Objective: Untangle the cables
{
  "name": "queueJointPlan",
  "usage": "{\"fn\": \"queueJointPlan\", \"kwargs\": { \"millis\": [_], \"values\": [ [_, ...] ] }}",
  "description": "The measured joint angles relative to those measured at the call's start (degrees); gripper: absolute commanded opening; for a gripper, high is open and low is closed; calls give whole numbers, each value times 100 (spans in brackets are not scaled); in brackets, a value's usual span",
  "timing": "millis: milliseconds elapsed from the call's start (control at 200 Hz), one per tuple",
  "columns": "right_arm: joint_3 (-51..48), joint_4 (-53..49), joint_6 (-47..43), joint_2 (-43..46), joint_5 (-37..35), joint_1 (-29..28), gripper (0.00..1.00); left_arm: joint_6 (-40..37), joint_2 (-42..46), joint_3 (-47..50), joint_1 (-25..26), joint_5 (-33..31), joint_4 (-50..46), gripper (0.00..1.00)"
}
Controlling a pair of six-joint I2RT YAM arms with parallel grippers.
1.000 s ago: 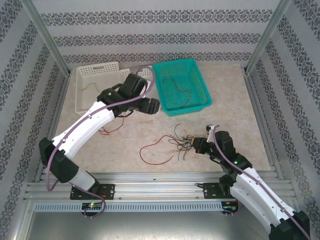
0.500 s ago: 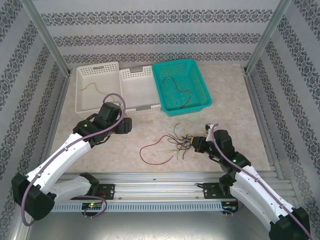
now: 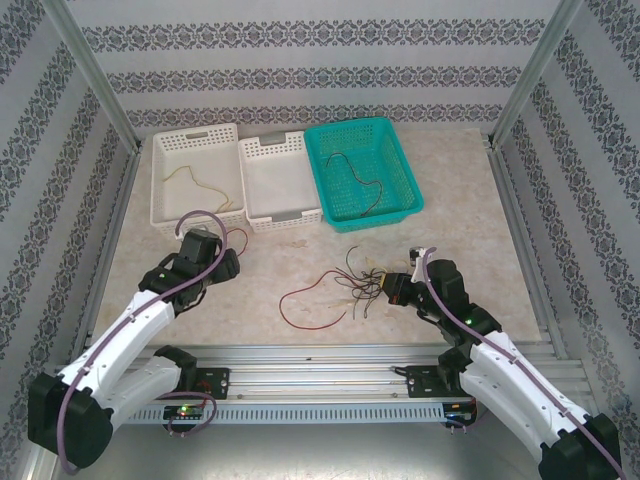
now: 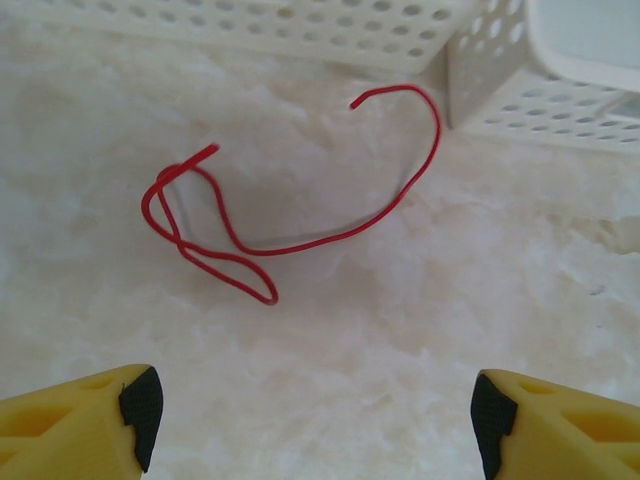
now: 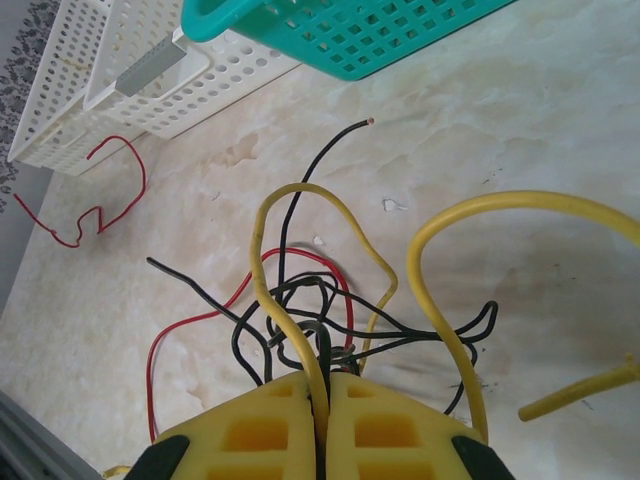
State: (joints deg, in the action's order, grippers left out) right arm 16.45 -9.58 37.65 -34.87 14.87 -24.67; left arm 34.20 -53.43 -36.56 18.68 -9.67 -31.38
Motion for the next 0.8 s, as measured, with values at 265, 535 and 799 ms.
{"fn": "queueJointPlan", "kwargs": {
  "millis": [265,535,799],
  "values": [
    [-11,55,2,-28,0,0,0,234,-275,402,-232,-4,748,74],
    [-83,262,17,-203,9,-37,0,374,-1032,645,-494,44,1528,68],
    [-90,341,17,-317,17,-74,0,422,-1843,643,-579,59,2142,52]
  ]
}}
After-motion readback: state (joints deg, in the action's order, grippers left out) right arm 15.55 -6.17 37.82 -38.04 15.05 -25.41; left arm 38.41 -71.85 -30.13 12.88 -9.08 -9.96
